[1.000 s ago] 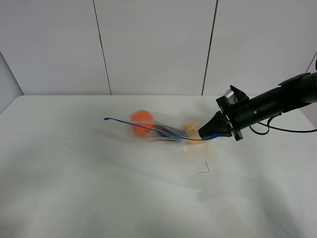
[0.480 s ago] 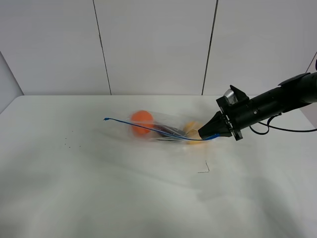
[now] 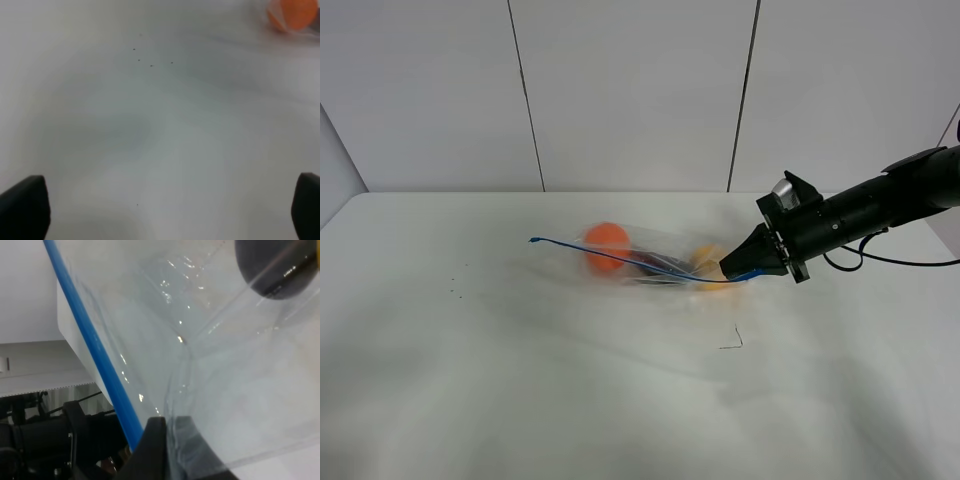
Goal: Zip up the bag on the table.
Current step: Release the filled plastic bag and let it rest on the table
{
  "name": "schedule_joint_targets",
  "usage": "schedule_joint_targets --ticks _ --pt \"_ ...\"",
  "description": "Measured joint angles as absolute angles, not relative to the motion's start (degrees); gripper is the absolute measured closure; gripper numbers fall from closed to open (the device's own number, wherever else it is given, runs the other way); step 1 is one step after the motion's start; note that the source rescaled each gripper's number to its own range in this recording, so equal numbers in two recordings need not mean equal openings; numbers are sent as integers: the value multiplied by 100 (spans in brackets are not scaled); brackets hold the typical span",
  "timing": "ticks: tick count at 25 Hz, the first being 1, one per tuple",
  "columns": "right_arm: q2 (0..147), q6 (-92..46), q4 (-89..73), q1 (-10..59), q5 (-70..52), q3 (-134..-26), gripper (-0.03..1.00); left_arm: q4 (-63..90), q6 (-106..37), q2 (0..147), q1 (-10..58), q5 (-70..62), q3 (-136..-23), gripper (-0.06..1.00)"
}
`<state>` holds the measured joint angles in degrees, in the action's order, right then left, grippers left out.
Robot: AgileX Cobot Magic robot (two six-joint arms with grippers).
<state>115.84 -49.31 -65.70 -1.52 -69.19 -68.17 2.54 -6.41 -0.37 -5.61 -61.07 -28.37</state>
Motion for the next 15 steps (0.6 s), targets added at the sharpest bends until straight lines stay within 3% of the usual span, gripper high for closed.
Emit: schedule_joint_targets --ticks 15 --pt "11584 -4944 -6598 -152 -6919 -6817 97 -30 -142 -37 -561 -6102 -2837 -6"
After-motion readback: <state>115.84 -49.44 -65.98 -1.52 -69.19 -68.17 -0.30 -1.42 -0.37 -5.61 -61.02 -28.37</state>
